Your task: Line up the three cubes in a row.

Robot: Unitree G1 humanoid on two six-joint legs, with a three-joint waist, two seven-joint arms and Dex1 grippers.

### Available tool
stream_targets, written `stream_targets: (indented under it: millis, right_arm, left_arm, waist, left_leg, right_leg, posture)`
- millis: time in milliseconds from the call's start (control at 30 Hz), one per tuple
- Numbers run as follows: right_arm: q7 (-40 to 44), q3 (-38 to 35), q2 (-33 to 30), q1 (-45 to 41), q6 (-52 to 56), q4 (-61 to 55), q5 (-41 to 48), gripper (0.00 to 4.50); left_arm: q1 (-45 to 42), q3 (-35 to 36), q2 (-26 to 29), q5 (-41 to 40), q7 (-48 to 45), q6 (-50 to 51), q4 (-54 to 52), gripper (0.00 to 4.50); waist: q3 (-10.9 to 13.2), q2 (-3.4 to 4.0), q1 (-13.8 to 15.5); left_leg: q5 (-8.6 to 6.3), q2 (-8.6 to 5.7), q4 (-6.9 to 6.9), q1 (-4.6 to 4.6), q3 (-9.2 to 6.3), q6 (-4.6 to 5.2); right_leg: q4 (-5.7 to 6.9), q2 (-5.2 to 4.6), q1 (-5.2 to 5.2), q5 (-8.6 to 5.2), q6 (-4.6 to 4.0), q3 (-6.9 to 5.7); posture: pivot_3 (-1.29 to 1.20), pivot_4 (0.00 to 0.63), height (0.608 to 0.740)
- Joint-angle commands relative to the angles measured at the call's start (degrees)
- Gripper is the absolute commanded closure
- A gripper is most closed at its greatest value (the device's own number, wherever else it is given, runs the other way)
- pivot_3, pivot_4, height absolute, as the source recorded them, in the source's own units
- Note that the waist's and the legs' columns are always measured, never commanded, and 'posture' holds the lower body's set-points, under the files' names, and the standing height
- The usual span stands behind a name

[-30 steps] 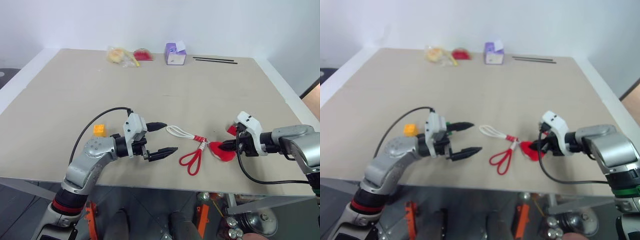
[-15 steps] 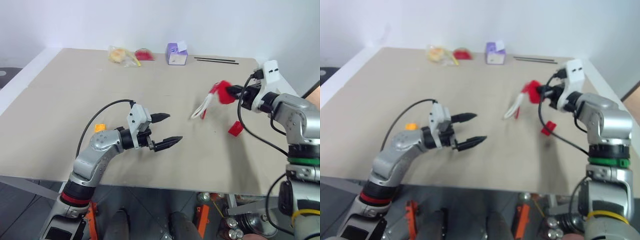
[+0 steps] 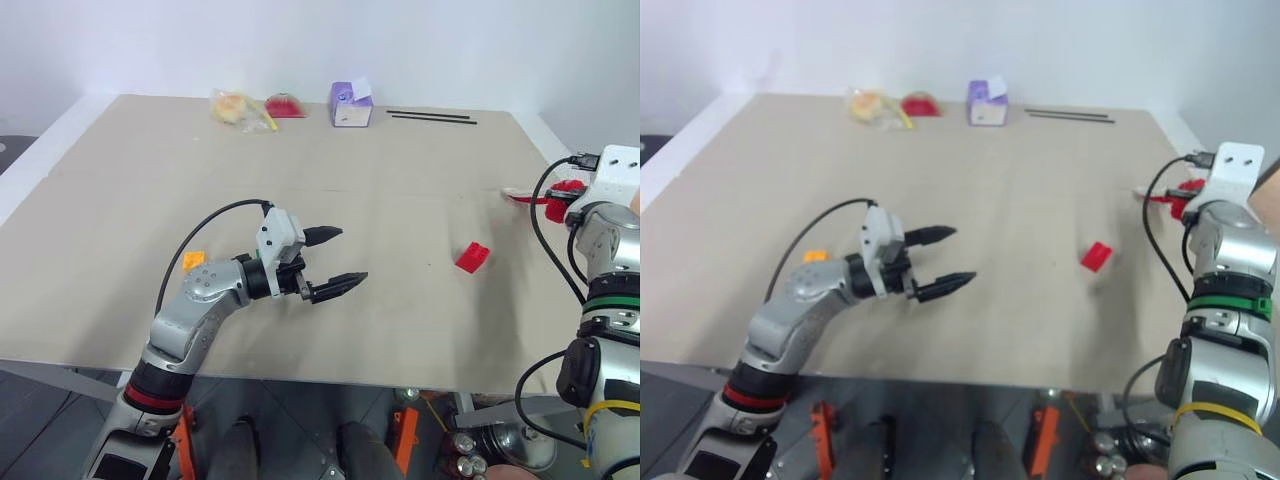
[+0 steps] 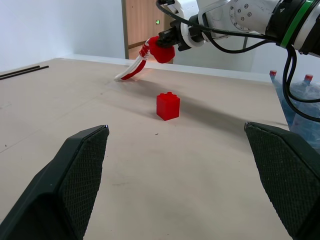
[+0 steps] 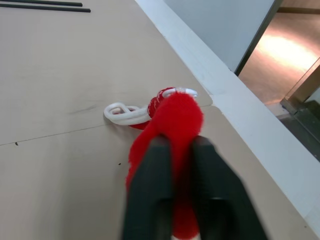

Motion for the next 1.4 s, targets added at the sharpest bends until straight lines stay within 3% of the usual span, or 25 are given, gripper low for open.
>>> stream_targets:
  millis: [33,267,367,500,667,833,1000,1367,1400]
  right_arm:
    - [-1.44,-0.60,-1.05,-1.02,-1.01,-1.42,-0.94,2.49]
    - [-2.92,-3.51,-0.70,-0.14,-2.55,-2.82,0.68,0.03]
    - [-3.92,-5.39,2.25,2.78,2.05,-12.01,2.95,0.01]
    - [-6.85,-5.45,8.61,8.90,17.20,-32.21,5.47,0.01]
    - [-11.83,-6.94,17.30,11.85,31.12,-47.03,6.80,0.01]
    - [-17.29,-10.20,24.90,12.00,39.02,-52.90,5.57,0.01]
    - [-17.93,-9.61,27.70,13.63,41.78,-54.78,3.96,0.01]
    - [-19.14,-11.01,34.01,12.77,38.29,-51.30,2.54,0.01]
    - [-19.29,-11.04,34.25,12.72,38.06,-51.12,2.36,0.26]
  left_arm:
    - [-0.45,0.65,0.03,-0.44,0.04,-0.50,-1.41,0.00]
    - [-0.35,0.63,0.17,-0.41,-0.09,-0.34,-1.49,0.00]
    - [-0.13,0.87,0.49,-0.46,-0.15,-0.29,-1.61,0.00]
    - [-0.11,1.30,0.81,-0.48,-0.01,-0.30,-1.49,0.00]
    - [-0.17,1.15,0.66,-0.54,0.08,-0.37,-1.37,0.00]
    - [-0.26,1.15,0.43,-0.55,0.22,-0.42,-1.36,0.00]
    - [0.22,1.23,0.49,-0.53,0.28,-0.47,-1.64,0.00]
    - [0.04,1.18,-0.08,-0.30,0.85,-0.82,-1.46,0.00]
    - [0.04,1.16,-0.10,-0.29,0.95,-0.84,-1.50,0.00]
  waist:
    - [0.00,0.00,0.02]
    - [0.00,0.00,0.02]
    - [-0.01,0.01,0.00]
    - [-0.04,0.07,-0.01]
    - [-0.05,0.10,0.08]
    - [-0.06,0.11,0.14]
    - [-0.06,0.11,0.11]
    - [-0.07,0.13,0.05]
    - [-0.07,0.13,0.05]
  left_leg:
    - [0.00,0.00,0.03,0.00,0.00,0.01]
    - [0.08,0.00,0.11,0.02,0.00,0.11]
    - [0.08,0.00,0.11,0.02,0.00,0.12]
    - [0.08,0.01,0.04,0.05,-0.04,0.12]
    - [0.09,0.01,0.06,0.04,-0.10,0.13]
    - [0.11,0.01,0.10,0.04,-0.12,0.17]
    - [0.12,0.01,0.10,0.04,-0.12,0.18]
    - [0.12,0.03,0.06,0.04,-0.12,0.18]
    - [0.12,0.02,0.06,0.04,-0.12,0.19]
  right_leg:
    - [0.00,0.00,0.01,0.00,0.01,0.00]
    - [0.00,0.00,0.04,0.10,-0.01,0.00]
    - [0.00,0.00,0.05,0.10,0.00,0.00]
    - [0.08,0.04,0.02,0.09,0.01,0.01]
    - [0.14,0.07,0.03,0.08,-0.02,0.00]
    - [0.15,0.07,0.05,0.11,-0.06,-0.01]
    - [0.14,0.07,0.05,0.12,-0.08,-0.01]
    - [0.14,0.09,0.01,0.13,-0.09,-0.01]
    - [0.14,0.09,0.01,0.13,-0.09,-0.01]
  posture:
    - [0.00,0.150,0.740]
    - [0.00,0.150,0.740]
    - [0.00,0.150,0.740]
    - [0.00,0.150,0.740]
    - [0.00,0.150,0.740]
    - [0.00,0.150,0.740]
    - [0.00,0.150,0.740]
    - [0.00,0.150,0.740]
    - [0.00,0.150,0.740]
